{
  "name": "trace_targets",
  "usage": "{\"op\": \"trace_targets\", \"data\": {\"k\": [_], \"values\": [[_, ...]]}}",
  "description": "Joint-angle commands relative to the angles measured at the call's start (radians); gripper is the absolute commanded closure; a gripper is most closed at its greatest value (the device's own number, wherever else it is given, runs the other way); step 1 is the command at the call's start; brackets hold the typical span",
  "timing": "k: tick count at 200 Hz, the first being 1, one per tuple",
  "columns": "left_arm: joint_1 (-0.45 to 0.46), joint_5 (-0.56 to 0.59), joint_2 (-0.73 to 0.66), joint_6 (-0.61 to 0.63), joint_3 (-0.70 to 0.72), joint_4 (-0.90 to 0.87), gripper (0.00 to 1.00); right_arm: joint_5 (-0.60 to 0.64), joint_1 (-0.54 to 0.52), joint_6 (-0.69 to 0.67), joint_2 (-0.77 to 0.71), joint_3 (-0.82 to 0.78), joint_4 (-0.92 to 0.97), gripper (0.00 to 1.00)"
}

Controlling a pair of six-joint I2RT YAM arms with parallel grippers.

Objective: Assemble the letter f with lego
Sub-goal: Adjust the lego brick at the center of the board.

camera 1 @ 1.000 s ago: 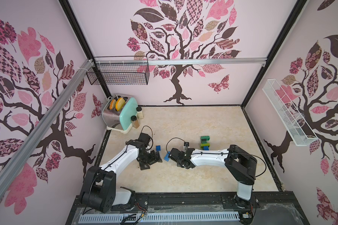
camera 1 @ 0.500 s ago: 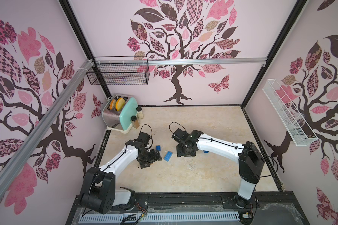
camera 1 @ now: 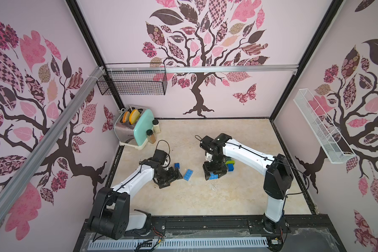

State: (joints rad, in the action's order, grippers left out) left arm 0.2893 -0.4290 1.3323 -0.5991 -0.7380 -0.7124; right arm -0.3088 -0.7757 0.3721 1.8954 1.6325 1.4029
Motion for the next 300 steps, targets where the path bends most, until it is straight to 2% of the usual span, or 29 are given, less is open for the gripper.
{"op": "trace_targets", "data": {"k": [1,104,300], "values": [[-0.003,-0.023,-0.030,0.005,0.008,0.043,0.09,-0.095,0.020,-0.043,0.030,0.000,0.048,0.37],[-0.004,-0.061,-0.028,0.002,0.023,0.080,0.08,-0.207,0.060,-0.042,0.153,0.026,0.074,0.35],[-0.004,-0.093,-0.075,-0.008,0.037,0.107,0.08,-0.213,0.070,-0.088,0.296,0.046,0.135,0.33]]}}
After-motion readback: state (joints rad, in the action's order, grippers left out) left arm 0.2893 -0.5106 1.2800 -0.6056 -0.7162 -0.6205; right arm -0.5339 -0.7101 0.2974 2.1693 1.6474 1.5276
